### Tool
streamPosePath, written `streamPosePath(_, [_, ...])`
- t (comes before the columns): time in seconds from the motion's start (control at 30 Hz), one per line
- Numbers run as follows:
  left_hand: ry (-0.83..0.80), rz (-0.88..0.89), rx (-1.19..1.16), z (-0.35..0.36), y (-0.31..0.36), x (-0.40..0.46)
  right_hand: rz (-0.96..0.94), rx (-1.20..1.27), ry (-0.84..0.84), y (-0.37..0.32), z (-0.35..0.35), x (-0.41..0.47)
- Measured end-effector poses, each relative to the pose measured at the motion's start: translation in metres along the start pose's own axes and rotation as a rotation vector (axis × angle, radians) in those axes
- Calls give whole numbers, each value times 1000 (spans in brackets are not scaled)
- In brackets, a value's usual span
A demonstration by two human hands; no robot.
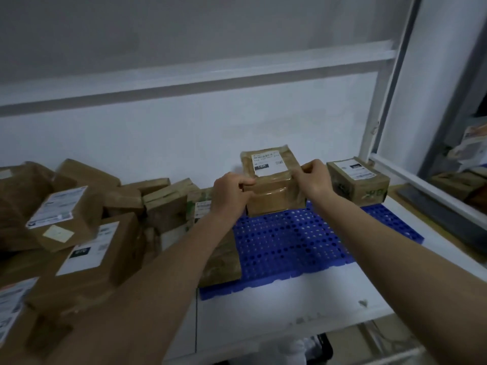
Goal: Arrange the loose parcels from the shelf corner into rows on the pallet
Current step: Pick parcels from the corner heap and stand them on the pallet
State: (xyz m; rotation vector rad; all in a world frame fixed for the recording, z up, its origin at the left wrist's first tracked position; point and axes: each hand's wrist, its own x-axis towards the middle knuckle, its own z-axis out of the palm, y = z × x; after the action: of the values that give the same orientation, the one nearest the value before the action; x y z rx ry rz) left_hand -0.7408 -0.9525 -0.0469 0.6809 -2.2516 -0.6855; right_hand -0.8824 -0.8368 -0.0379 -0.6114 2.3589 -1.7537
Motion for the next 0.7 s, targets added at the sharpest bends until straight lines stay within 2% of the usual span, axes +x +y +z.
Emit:
streamPosePath(0.13, [-55,-100,43,41,-4,-2,56,-52,-91,34,-12,24])
streamPosePath(0.3, [-45,-191,117,69,-10,-13,60,-68,-202,66,-8,42])
streamPosePath(0.57, [-41,-371,382,55,-20,-16,46,19,-374,80,29,43])
streamPosePath(0.7, [-80,-354,479,49,-26,-9,53,41,-408,82,44,45])
